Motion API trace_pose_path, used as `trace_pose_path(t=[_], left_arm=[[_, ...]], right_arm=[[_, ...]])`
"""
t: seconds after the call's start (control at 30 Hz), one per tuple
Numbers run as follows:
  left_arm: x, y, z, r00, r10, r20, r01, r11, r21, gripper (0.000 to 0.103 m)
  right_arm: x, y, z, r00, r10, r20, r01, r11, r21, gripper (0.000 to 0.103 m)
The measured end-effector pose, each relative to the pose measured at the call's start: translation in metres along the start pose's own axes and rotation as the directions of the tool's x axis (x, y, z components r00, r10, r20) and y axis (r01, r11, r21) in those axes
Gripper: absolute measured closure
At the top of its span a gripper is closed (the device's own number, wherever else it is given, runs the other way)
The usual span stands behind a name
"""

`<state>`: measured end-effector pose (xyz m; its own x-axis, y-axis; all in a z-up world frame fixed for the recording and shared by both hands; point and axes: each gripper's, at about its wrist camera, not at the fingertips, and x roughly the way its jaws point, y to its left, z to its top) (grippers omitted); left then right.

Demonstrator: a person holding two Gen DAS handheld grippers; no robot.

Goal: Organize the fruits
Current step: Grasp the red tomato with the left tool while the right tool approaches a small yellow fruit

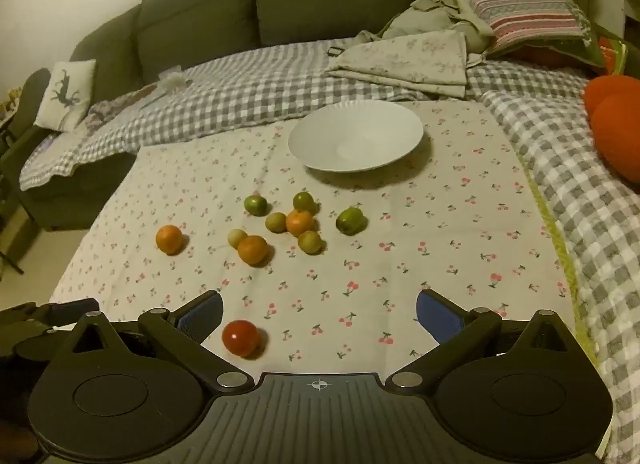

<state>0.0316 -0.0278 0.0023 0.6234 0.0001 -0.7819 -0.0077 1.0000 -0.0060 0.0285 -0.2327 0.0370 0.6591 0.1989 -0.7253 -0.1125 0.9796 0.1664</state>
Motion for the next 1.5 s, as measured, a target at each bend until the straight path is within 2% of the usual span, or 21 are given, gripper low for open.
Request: trace_pose_path(t=[0.17, 0.77, 1.0, 1.17, 1.43, 1.5], left_arm=[[0.006, -0.002, -0.004, 1.000, -0.011, -0.023, 0.011, 1.000, 0.014, 0.001], [-0.001, -0.018, -0.014, 0.998, -0.063, -0.014, 0.063, 0.997, 0.053, 0.001], [0.012, -0.033, -0.021, 0.995, -0.096, -0.018, 0.097, 0.992, 0.081, 0.002], [0.025, -0.044, -0.024, 0.993, -0.116, -0.017, 0.117, 0.987, 0.106, 0.004], [0.048, -0.049, -0.033, 0.990, -0.134, -0.045, 0.139, 0.982, 0.128, 0.020], [0.052, -0.048, -0.036, 0.988, -0.144, -0.049, 0.150, 0.980, 0.132, 0.025]], right_arm=[[0.010, -0.004, 0.001, 1.000, 0.012, -0.013, -0.012, 1.000, 0.006, 0.000], [0.007, 0.000, 0.003, 1.000, 0.001, -0.015, 0.000, 1.000, 0.021, 0.000], [0.013, -0.002, 0.008, 0.999, -0.018, -0.033, 0.018, 1.000, -0.008, 0.001], [0.019, -0.006, 0.018, 1.000, 0.010, -0.026, -0.011, 0.999, -0.050, 0.002], [0.050, -0.017, 0.047, 0.996, 0.073, -0.047, -0.081, 0.979, -0.186, 0.012], [0.061, -0.022, 0.051, 0.994, 0.073, -0.080, -0.089, 0.972, -0.216, 0.017]])
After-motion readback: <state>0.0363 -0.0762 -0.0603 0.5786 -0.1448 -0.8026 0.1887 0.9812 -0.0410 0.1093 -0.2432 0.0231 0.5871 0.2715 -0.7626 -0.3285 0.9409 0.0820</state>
